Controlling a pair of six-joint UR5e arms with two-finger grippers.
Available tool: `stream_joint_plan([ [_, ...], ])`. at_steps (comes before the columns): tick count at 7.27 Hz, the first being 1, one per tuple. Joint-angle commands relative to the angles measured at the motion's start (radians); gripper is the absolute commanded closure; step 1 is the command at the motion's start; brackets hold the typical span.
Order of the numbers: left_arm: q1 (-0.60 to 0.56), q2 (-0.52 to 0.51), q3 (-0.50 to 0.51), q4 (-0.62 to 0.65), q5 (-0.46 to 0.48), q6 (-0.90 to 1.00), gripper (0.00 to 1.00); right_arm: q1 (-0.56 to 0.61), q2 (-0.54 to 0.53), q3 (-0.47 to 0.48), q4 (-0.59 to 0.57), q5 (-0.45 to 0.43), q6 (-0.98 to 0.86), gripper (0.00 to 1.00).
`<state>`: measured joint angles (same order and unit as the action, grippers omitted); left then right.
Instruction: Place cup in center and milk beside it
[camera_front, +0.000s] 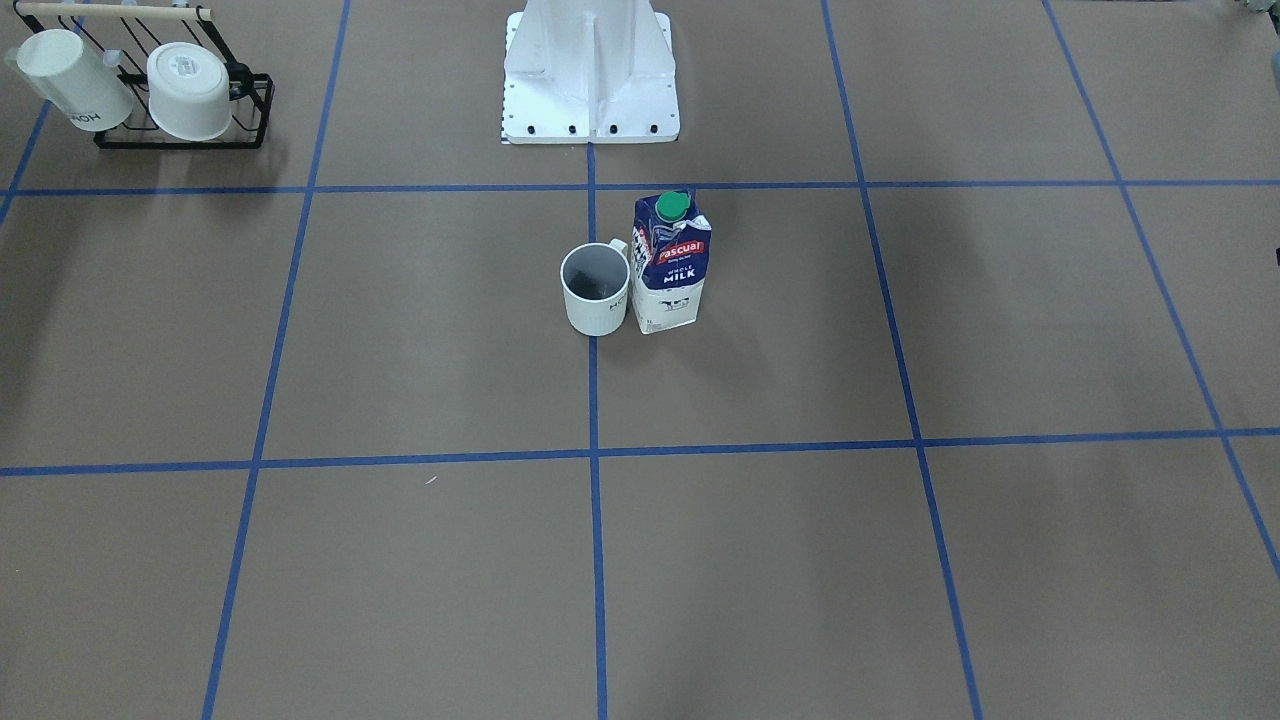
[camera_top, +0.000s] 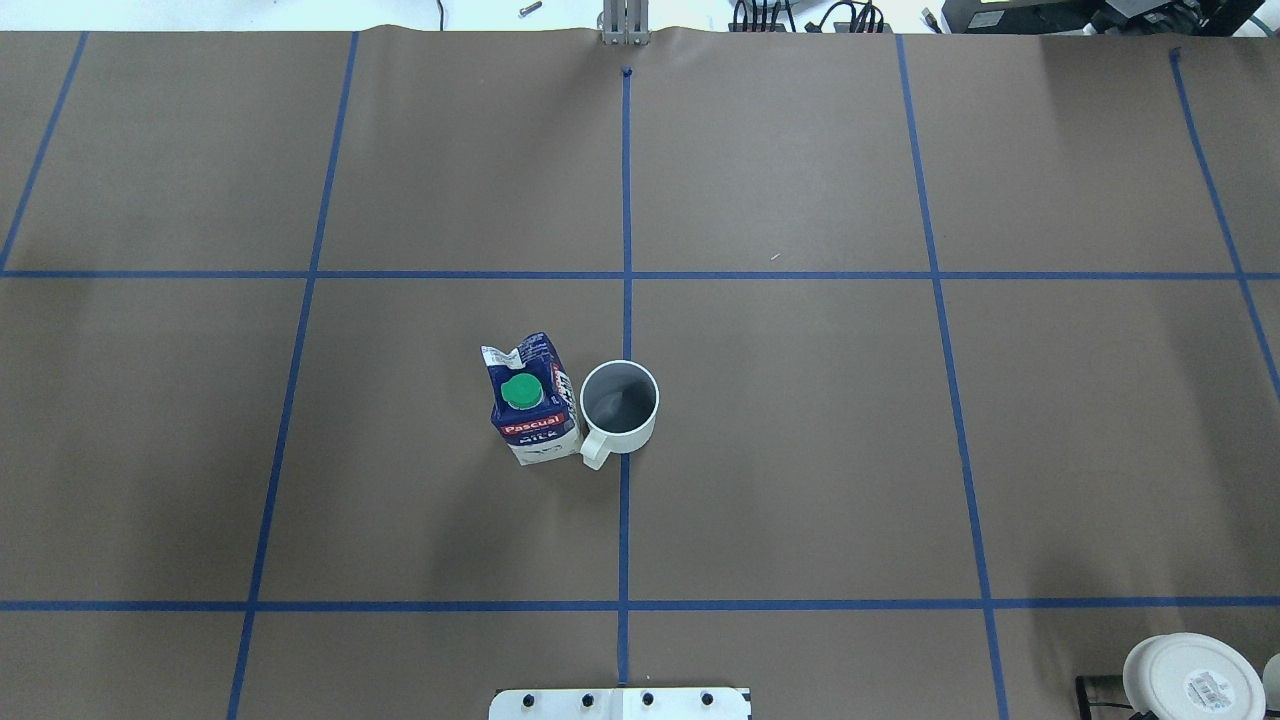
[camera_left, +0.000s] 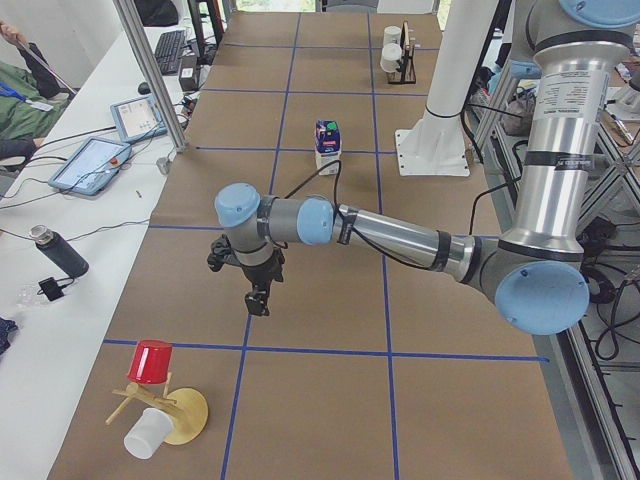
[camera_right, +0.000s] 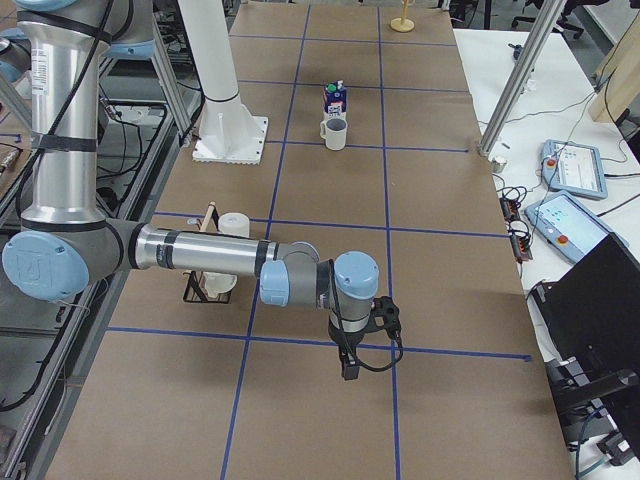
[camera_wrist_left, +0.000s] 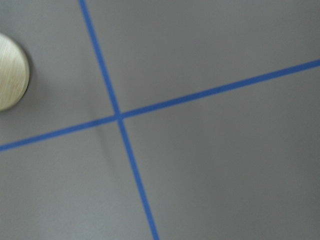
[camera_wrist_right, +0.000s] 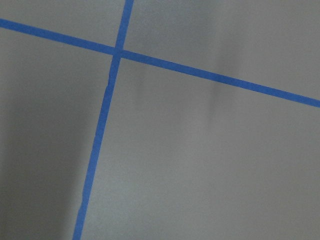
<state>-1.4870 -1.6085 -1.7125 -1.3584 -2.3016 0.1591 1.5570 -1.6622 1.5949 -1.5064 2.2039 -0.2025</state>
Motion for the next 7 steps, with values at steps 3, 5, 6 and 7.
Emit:
stream_joint_plan([
  [3,-0.058,0.065,-0.006,-0.021,-0.022,0.005,0.02,0.000,0.001,0.000,0.000,0.002,0.000,0.00],
  [5,-0.062,0.067,-0.042,-0.016,-0.019,-0.003,0.02,-0.002,0.001,0.000,0.000,0.007,0.000,0.00],
  [6,-0.059,0.064,-0.050,-0.016,-0.012,-0.004,0.02,0.000,0.001,0.000,0.000,0.007,0.000,0.00],
  [7,-0.059,0.062,-0.058,-0.018,-0.013,-0.001,0.02,0.000,0.001,-0.001,0.000,0.007,0.000,0.00],
])
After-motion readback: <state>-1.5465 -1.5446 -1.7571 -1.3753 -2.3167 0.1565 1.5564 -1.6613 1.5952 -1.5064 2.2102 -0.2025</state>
